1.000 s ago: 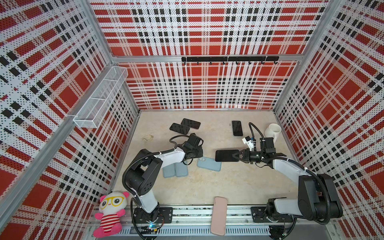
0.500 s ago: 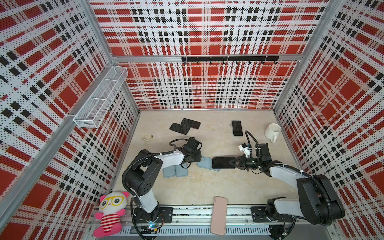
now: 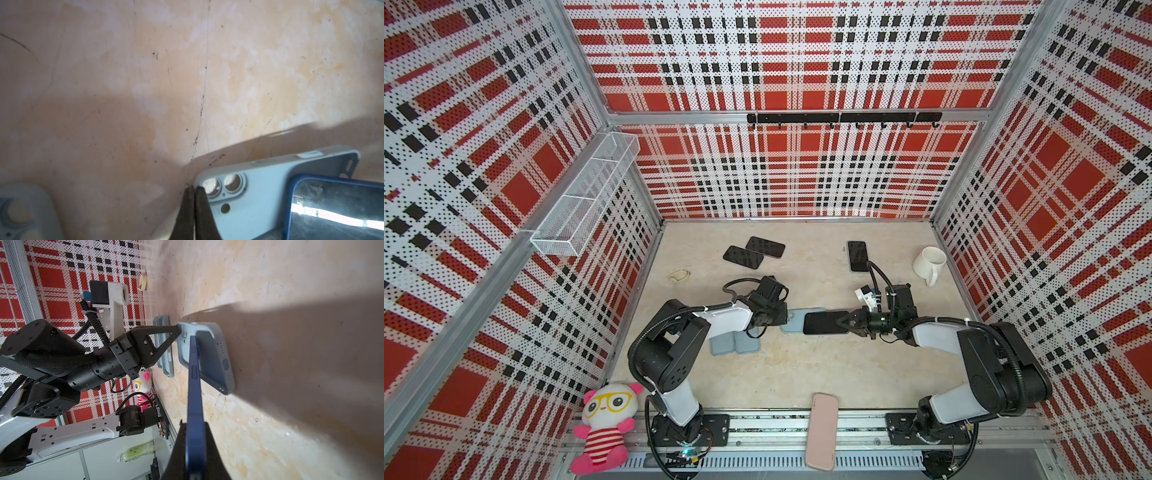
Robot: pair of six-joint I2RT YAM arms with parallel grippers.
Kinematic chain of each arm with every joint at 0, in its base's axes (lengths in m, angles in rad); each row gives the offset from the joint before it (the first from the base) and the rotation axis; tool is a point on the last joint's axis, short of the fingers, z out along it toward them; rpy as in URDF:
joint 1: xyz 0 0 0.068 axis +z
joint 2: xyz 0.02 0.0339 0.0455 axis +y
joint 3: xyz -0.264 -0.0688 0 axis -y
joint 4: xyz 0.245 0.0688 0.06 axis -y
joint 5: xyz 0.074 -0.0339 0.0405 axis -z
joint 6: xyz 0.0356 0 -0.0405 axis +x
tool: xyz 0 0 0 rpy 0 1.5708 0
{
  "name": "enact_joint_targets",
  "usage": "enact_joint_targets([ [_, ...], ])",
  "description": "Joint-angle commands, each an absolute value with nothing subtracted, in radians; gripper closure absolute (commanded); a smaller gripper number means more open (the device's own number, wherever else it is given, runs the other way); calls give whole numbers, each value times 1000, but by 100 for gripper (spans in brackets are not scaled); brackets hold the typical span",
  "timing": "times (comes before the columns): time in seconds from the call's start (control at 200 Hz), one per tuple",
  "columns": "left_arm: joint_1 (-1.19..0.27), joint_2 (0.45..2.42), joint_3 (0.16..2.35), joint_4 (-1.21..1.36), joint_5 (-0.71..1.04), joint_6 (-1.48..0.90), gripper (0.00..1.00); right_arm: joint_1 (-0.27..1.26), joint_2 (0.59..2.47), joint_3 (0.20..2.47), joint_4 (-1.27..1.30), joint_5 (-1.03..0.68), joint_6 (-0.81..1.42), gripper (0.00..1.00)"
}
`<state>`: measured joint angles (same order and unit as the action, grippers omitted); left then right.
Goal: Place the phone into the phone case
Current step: 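Bring the held phone down toward the case in the left gripper, then lower the phone's edge into the case held by the left gripper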
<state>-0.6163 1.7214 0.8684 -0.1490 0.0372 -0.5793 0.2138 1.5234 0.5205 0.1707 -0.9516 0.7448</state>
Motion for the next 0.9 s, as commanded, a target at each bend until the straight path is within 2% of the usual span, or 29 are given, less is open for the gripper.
enact_joint_targets([
  [0.0,-623,1725,887,-135,47,-565,89,219,1563,588,141,-979,666,100],
  [0.15,-621,1734,911,-132,53,-548,70,220,1606,616,118,-982,628,100],
  [0.245,-614,1721,902,-130,57,-546,64,221,1631,624,124,-982,624,100],
  [0.466,-606,1681,818,-55,145,-579,63,235,1683,634,136,-980,623,100],
  [0.686,-605,1697,785,15,205,-604,66,282,1755,664,189,-989,650,100],
  [0.822,-592,1675,755,68,244,-624,64,309,1786,684,210,-986,664,100],
  [0.897,-587,1668,740,94,261,-639,58,318,1801,687,223,-981,677,100],
])
